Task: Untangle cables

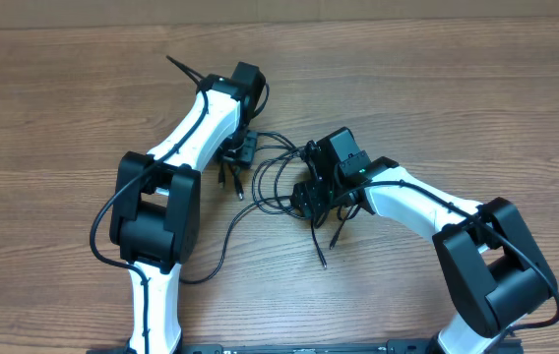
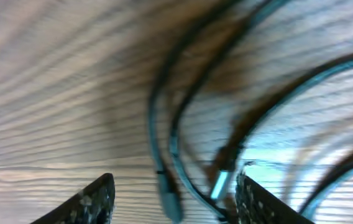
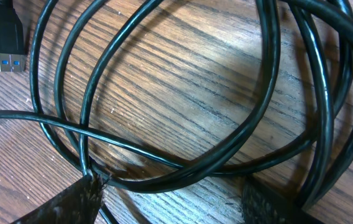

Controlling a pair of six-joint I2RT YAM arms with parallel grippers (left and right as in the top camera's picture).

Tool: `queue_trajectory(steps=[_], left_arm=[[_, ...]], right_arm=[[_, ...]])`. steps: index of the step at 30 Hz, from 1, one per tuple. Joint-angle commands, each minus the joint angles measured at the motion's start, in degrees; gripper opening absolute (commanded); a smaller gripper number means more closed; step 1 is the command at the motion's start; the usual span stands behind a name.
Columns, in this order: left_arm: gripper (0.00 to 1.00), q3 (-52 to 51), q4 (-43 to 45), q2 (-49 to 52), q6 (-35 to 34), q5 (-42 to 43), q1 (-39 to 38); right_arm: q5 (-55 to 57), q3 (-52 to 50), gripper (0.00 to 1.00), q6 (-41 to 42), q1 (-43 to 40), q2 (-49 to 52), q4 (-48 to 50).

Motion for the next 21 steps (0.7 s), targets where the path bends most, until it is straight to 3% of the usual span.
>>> queue_trajectory(steps=[1, 3, 6, 8, 14, 17, 21], left_arm=[[0.63, -3.3, 1.6, 0.6, -2.8, 4.8, 0.0], [0.62, -5.7, 3.8, 0.6, -2.8, 4.9, 0.0], [0.50, -9.1, 6.6, 0.6, -2.7, 4.6, 0.0], [0.47, -10.7, 8.3, 0.6, -2.7, 3.1, 0.0], [0.22, -12.2, 14.4, 0.6, -2.7, -8.7, 0.1], [0.19, -12.3, 19.9, 0.7, -2.4, -13.4, 0.1], [0.18, -13.0, 28.2, 0.7, -1.6, -12.9, 0.0]], right_arm=[[0.4, -1.9, 0.70, 0.2, 0.2, 1.9, -0.9], [0.4, -1.9, 0.70, 0.2, 0.2, 1.9, -0.9], [0.4, -1.9, 0.70, 0.4, 0.2, 1.9, -0.9], [0.4, -1.9, 0.70, 0.4, 0.2, 1.9, -0.9], [0.4, -1.9, 0.70, 0.4, 0.2, 1.9, -0.9], [0.4, -1.9, 0.69, 0.4, 0.2, 1.9, -0.9], [0.8, -1.9, 0.66, 0.4, 0.2, 1.9, -1.0]])
